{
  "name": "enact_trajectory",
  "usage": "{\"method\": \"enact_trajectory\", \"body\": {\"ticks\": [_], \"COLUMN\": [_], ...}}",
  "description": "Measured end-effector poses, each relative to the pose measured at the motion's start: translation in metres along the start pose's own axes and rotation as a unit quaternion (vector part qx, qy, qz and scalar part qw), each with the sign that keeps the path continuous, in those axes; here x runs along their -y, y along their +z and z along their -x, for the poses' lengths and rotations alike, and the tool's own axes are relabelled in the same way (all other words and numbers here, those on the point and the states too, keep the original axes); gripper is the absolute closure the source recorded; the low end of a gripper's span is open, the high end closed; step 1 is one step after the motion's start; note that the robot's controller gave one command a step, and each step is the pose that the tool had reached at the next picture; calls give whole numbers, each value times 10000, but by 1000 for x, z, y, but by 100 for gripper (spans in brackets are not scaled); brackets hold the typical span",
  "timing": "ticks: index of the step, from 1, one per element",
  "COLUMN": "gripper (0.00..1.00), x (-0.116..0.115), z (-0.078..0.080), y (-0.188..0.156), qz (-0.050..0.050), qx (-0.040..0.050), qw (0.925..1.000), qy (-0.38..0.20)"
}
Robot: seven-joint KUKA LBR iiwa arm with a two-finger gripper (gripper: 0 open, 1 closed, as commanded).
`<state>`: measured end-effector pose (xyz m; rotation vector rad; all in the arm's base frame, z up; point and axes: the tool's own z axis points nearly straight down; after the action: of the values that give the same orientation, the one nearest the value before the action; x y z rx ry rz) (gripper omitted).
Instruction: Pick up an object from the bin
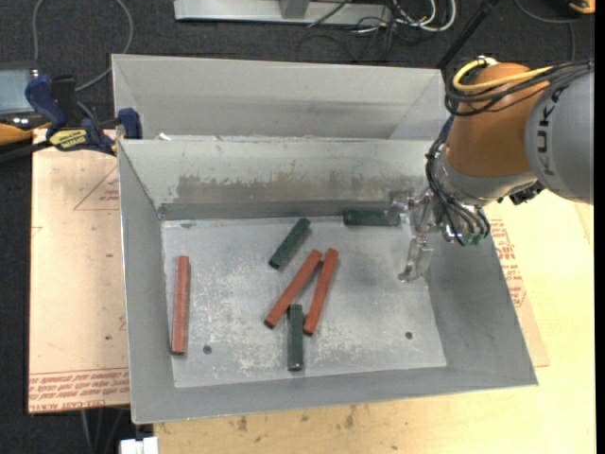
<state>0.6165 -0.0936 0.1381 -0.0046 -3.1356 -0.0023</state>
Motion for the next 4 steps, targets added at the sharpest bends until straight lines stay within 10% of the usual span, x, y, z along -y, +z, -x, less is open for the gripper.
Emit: {"method": "enact_trajectory", "body": {"ticks": [1, 2, 4], "gripper": [0, 0, 0], "x": [-111, -154, -180], "z": [3, -10, -20], "y": [69, 37, 67], "qz": [-2, -11, -31], "qx": [29, 52, 19], "qw": [9774, 9180, 7756], "qy": [-2114, -3966, -6313]}}
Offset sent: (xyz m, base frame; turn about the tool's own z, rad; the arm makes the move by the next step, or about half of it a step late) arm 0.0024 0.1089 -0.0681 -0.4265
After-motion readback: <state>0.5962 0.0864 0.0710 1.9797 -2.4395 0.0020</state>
